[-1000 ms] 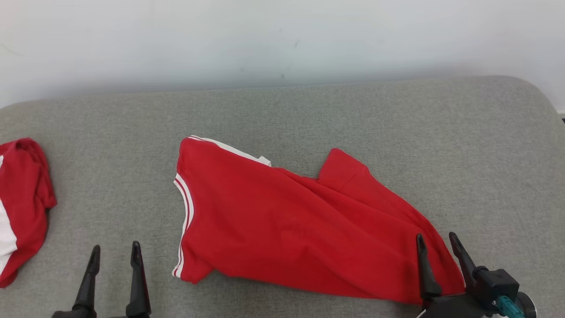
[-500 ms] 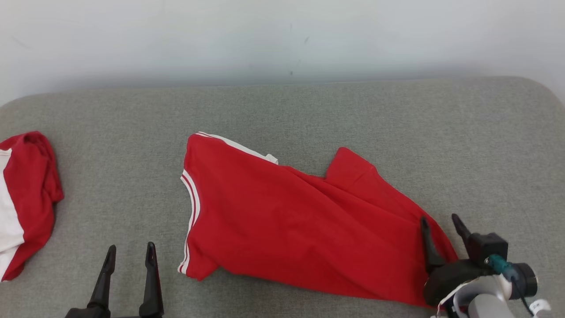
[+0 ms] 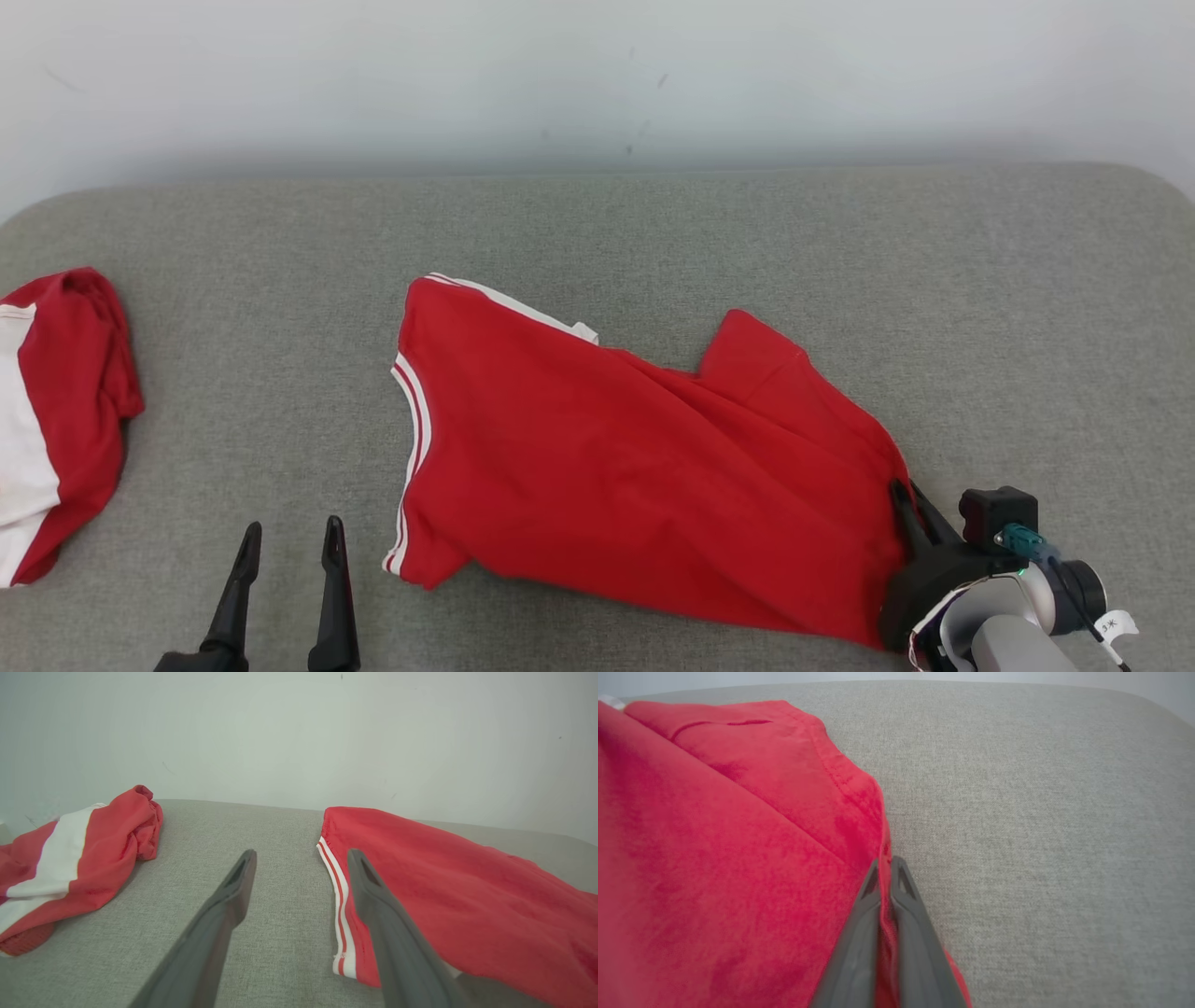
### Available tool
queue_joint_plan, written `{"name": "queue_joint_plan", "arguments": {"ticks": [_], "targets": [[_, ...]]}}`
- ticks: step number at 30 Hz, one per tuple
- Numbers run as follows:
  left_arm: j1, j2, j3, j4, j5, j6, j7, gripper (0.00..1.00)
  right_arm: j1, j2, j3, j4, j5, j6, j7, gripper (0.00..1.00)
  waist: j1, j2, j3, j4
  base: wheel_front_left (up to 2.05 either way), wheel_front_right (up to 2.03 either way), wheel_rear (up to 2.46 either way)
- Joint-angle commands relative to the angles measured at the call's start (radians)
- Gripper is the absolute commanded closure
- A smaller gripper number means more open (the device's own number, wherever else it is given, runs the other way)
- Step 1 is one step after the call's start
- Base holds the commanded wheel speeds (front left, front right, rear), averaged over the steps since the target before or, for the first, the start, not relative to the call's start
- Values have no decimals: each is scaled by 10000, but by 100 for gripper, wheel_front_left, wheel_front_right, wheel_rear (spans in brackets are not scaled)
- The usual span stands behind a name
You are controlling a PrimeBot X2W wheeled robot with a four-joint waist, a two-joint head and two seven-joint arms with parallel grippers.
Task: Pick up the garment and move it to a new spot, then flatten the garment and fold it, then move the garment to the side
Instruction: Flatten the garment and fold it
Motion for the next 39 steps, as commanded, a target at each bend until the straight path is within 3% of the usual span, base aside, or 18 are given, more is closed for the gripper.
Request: {"name": "queue_joint_plan", "arguments": {"ticks": [1,8,14,19,28,39], "targets": [[63,-13,-21,37,24,0,-19,0,-124,-50,128,10,142,-23,-91,100,0,-1,-15,-47,0,0,0],[-33,-13,-189,106,30,-28,-19,0,-432,86,856,-881,1694,-23,-263,100,0,-1,-60,-188,0,0,0],[-117,-12,-307,211,-72,-48,-19,0,-980,-204,1587,-2299,3769,-23,510,100,0,-1,89,-127,0,0,0],[-313,-12,-426,341,-125,-98,-19,0,-1906,-448,1603,-2677,4500,-23,1000,100,0,-1,386,118,0,0,0],[-687,-12,-673,641,-264,-184,-19,0,-4158,-599,1106,-1044,4643,-23,1335,100,0,-1,824,706,0,0,0],[-937,-13,-925,828,-393,-193,-19,0,-6153,-579,230,1971,3775,-23,-192,100,0,-1,1102,1089,0,0,0]]}}
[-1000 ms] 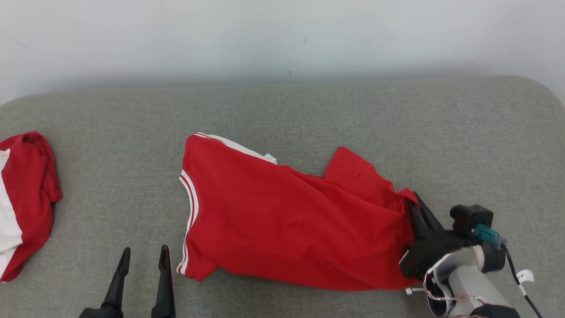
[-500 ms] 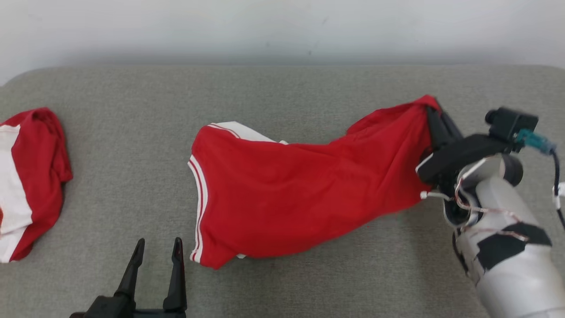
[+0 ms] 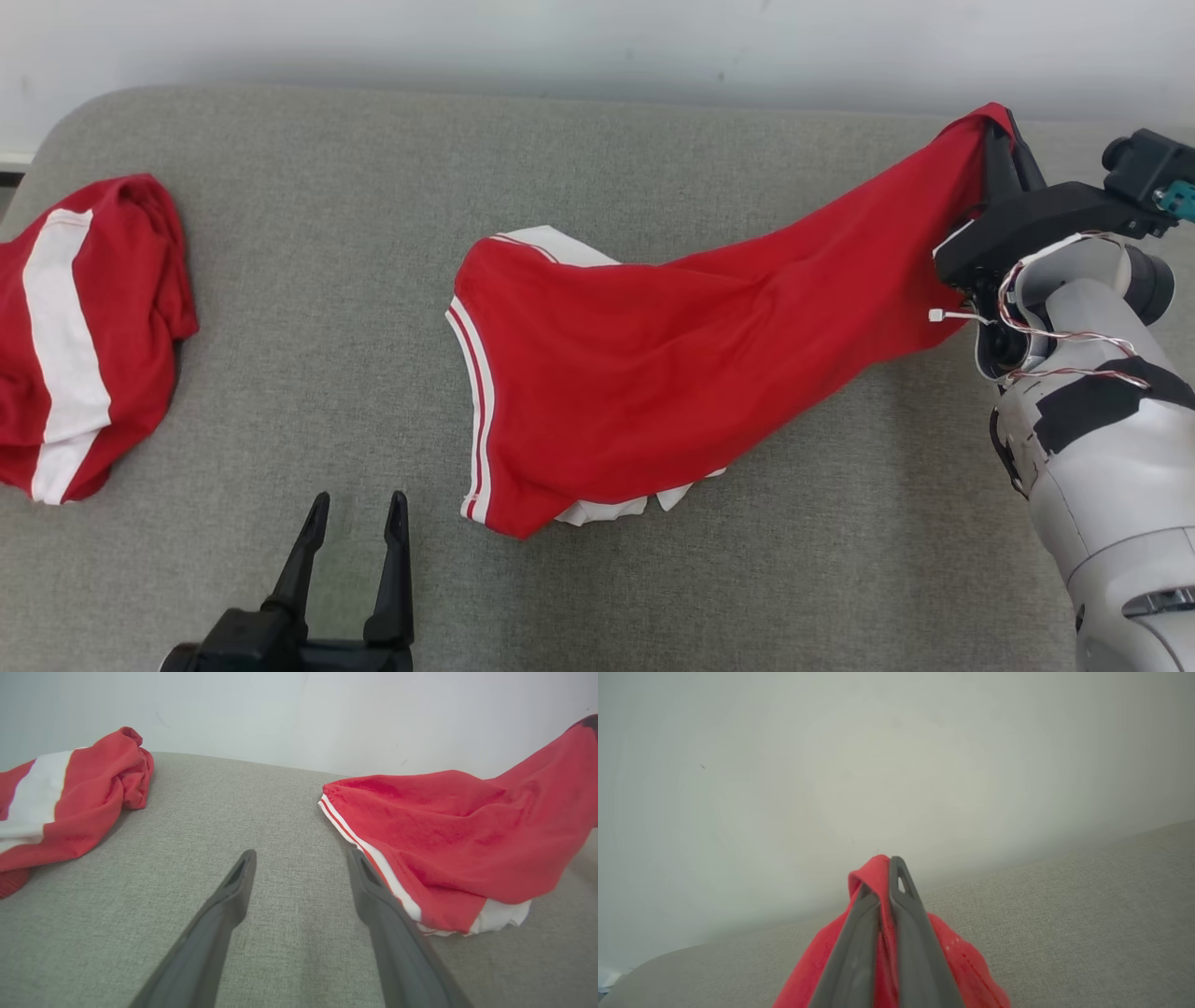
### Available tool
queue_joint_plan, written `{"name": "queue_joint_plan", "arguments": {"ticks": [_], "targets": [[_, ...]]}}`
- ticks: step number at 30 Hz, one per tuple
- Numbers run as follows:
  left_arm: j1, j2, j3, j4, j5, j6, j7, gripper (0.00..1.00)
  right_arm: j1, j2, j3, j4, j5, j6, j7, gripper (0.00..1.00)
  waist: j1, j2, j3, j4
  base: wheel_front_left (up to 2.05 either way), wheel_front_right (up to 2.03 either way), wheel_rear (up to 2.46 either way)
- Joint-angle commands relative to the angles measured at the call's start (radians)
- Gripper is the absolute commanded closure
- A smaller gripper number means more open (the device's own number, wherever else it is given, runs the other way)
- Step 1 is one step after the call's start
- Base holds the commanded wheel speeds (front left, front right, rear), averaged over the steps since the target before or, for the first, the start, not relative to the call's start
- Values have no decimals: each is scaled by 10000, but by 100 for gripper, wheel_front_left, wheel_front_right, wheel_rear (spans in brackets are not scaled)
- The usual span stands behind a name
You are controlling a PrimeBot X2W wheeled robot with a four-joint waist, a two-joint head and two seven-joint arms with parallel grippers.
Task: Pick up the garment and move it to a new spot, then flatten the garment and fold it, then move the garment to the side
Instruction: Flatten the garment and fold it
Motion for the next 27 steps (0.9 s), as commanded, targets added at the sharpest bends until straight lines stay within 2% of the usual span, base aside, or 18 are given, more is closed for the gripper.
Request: {"name": "queue_joint_plan", "arguments": {"ticks": [1,3,4,5,6,8,13,17,23,27], "targets": [[-187,-11,-14,28,-3,-46,-19,0,-97,44,-38,144,-94,-23,-75,100,0,-1,110,56,0,0,0],[-296,-9,-93,94,-28,-38,-19,0,-485,120,-25,758,-482,-23,-208,100,0,-1,220,112,0,0,0],[-348,-11,-119,115,-42,-45,-19,0,-590,129,15,899,-632,-23,-232,75,0,-1,239,127,0,0,0],[-395,-9,-150,127,-58,-50,-19,0,-690,119,78,1003,-783,-23,-247,22,0,-1,252,141,0,0,0],[-421,-9,-181,152,-68,-57,-19,0,-740,113,100,1094,-902,-23,-274,0,0,-1,254,149,0,0,0],[-466,-9,-216,199,-74,-54,-19,0,-746,44,193,1078,-1216,-23,-299,0,0,-1,222,137,0,0,0],[-298,-9,-132,262,-133,-19,-19,0,-72,-187,67,-329,-2377,-23,-292,0,0,-1,19,-61,0,0,0],[-83,-8,-33,304,-112,-46,-19,0,572,-38,-292,-1460,-3143,-23,-297,0,0,-1,-216,-282,0,0,0],[79,-9,101,333,-40,-99,-19,0,1219,190,-267,-1313,-3628,-23,-298,0,0,-1,-496,-564,0,0,0],[83,-9,121,364,-7,-143,-19,0,1549,265,-160,-816,-3551,-23,-297,0,0,-1,-590,-709,0,0,0]]}}
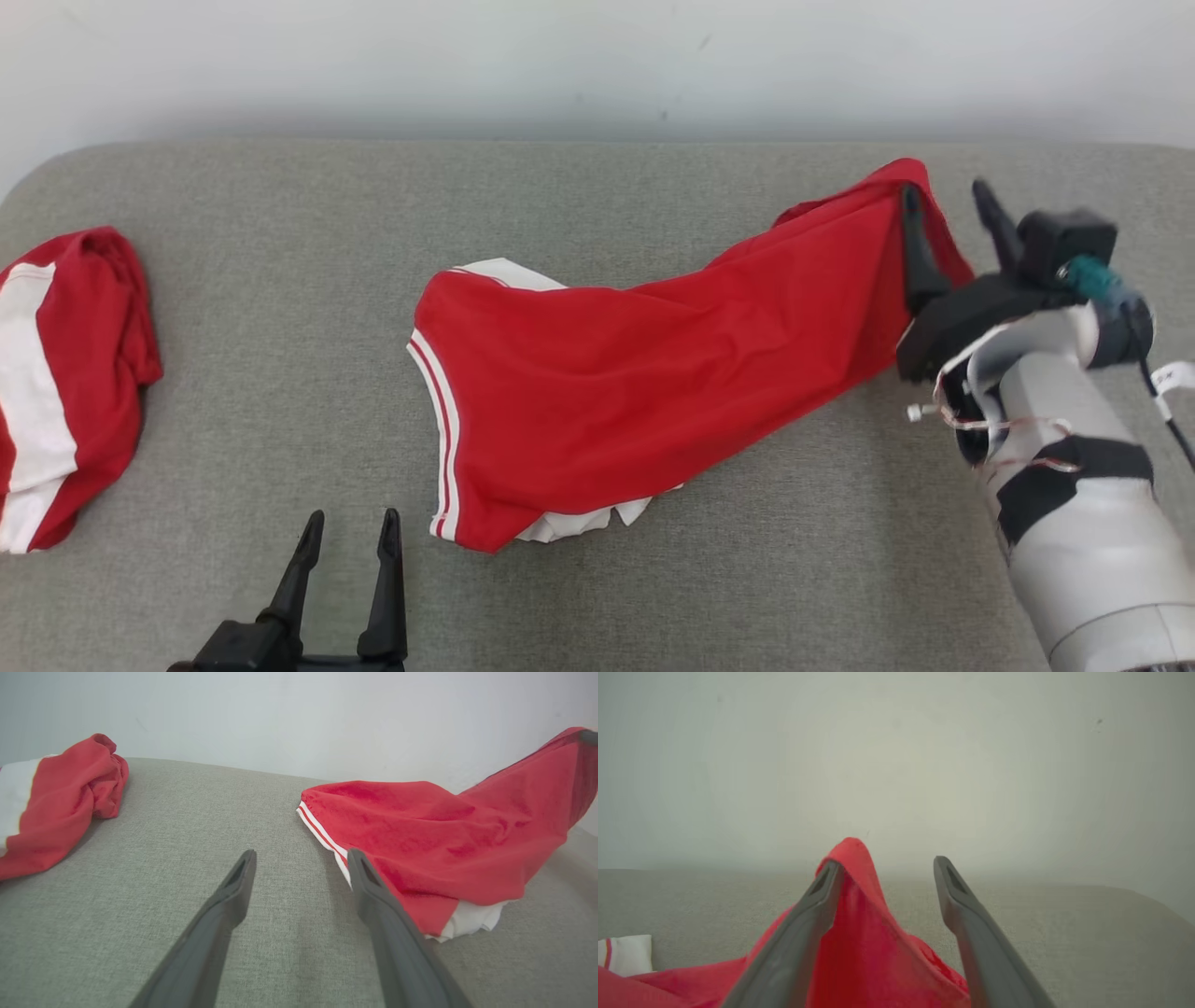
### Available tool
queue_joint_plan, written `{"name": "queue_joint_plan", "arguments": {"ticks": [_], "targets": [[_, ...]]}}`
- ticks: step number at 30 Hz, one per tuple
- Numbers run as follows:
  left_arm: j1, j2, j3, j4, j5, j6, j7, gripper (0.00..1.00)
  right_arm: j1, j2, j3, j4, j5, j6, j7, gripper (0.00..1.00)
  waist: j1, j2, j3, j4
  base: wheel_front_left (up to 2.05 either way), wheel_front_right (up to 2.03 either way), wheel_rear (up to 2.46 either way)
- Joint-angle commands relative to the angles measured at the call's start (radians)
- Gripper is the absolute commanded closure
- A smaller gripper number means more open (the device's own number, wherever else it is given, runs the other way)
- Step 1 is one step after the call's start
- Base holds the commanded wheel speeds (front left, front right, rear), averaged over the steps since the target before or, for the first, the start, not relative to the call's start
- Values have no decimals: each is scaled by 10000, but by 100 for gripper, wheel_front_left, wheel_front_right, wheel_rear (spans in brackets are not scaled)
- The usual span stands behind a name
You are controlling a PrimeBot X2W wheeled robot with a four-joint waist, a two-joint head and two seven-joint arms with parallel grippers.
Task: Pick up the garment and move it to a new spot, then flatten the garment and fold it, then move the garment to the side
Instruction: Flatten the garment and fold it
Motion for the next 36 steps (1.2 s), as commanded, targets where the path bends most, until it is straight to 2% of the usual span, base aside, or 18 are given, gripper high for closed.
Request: {"name": "queue_joint_plan", "arguments": {"ticks": [1,8,14,18,24,30,36], "targets": [[39,-4,-4,31,78,-27,-19,0,138,14,82,165,61,-23,-12,0,1,0,-78,-92,0,0,0],[44,-4,-3,148,90,-99,-19,0,-154,-87,634,1133,152,-23,-13,0,1,0,-126,-132,0,0,0],[224,-6,45,280,23,-150,-19,0,-114,-169,815,778,373,-23,-12,0,1,0,-287,-221,0,0,0],[317,-6,-21,398,81,-140,-19,0,359,-265,786,-108,566,-23,-13,0,1,0,-436,-298,0,0,0],[595,-6,-60,433,188,-197,-19,0,2104,-215,464,-2772,799,-23,-13,0,1,0,-688,-485,0,0,0],[745,-6,-292,554,194,-230,-19,0,4150,160,62,-5168,536,-23,-14,0,1,0,-715,-692,0,0,0],[517,-3,-647,705,220,-212,-19,0,5781,719,-149,-6960,113,-23,-13,0,1,0,-579,-809,0,0,0]]}}
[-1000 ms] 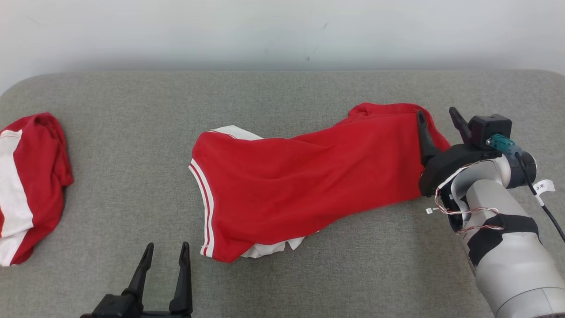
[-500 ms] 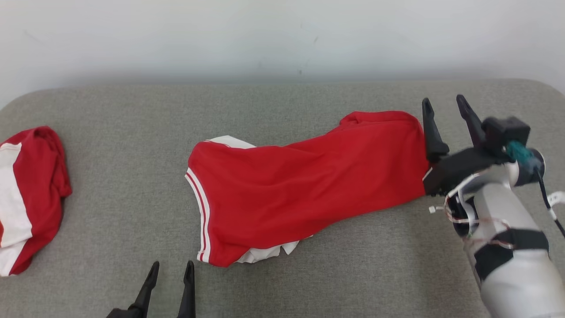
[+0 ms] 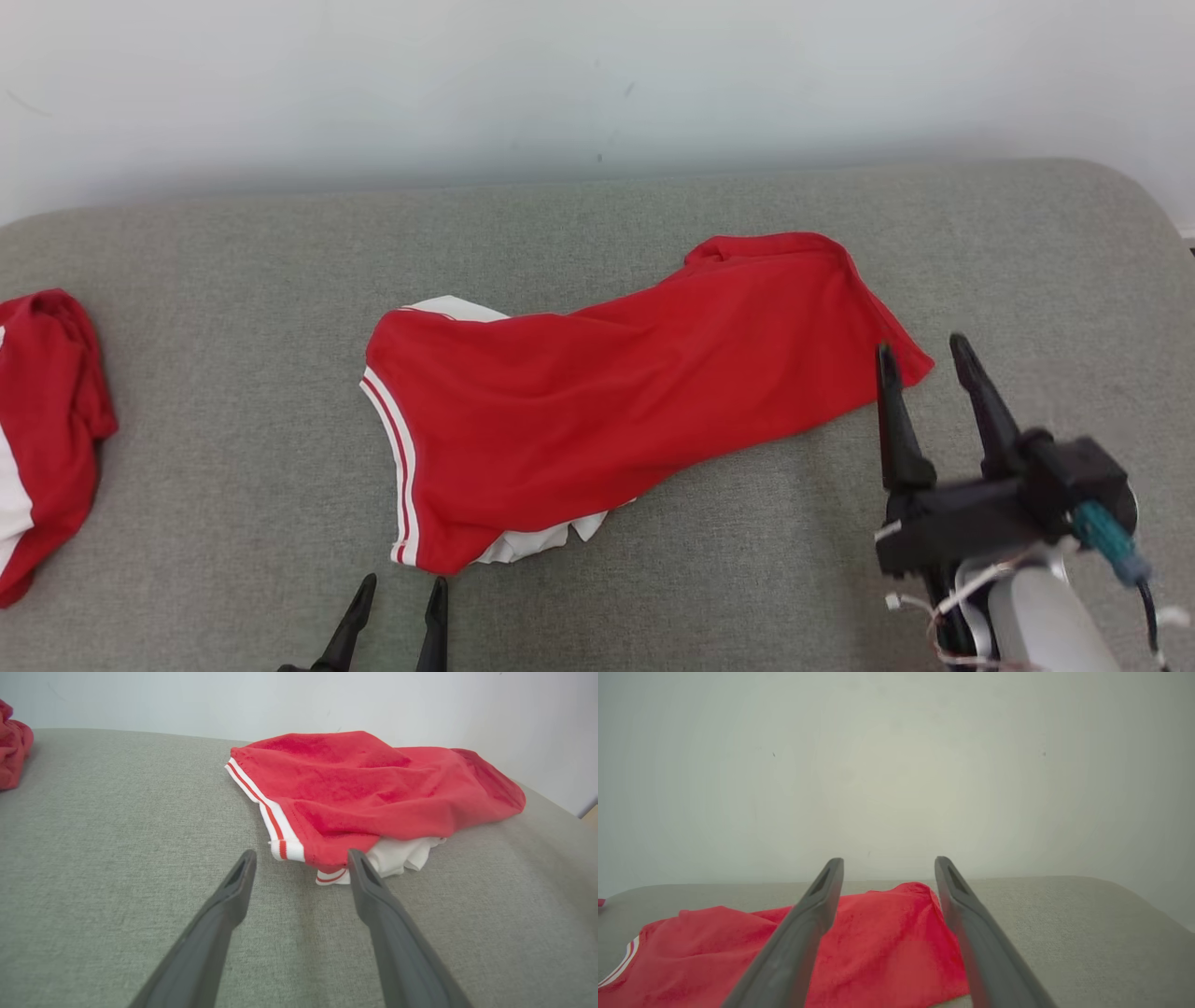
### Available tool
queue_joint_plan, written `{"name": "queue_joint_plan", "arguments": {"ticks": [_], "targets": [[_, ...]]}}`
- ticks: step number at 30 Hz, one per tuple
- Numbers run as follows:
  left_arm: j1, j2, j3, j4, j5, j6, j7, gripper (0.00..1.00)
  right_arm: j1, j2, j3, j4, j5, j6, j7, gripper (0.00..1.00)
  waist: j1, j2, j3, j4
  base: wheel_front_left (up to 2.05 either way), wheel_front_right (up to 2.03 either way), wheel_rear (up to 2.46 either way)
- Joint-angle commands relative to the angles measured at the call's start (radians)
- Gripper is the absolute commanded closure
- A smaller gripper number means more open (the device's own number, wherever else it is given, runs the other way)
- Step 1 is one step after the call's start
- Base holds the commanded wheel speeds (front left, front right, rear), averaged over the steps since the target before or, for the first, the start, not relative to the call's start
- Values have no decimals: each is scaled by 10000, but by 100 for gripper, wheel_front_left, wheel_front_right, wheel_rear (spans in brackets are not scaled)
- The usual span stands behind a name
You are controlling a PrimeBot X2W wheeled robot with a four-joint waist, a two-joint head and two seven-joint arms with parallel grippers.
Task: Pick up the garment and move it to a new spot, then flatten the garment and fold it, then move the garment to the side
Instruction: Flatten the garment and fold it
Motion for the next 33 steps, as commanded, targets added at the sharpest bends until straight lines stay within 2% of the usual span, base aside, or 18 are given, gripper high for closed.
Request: {"name": "queue_joint_plan", "arguments": {"ticks": [1,6,14,22,33], "targets": [[-123,-2,-50,47,60,-6,-19,0,417,172,-139,-296,-19,-23,-15,0,0,0,53,-30,0,0,0],[-168,-1,-322,233,-45,-11,-19,0,1388,643,-395,-1013,28,-23,-15,0,0,0,125,-130,0,0,0],[-386,7,-1163,761,9,-13,-19,0,2141,767,-261,-1112,537,-24,-15,0,0,0,207,-321,0,0,0],[-1172,51,-1662,1547,81,-12,-19,0,2106,771,243,-1016,829,-24,-15,0,0,0,382,-605,0,0,0],[-2438,190,-1754,2949,115,-1,-18,0,1918,770,483,-883,971,-24,-15,0,0,0,684,-855,0,0,0]]}}
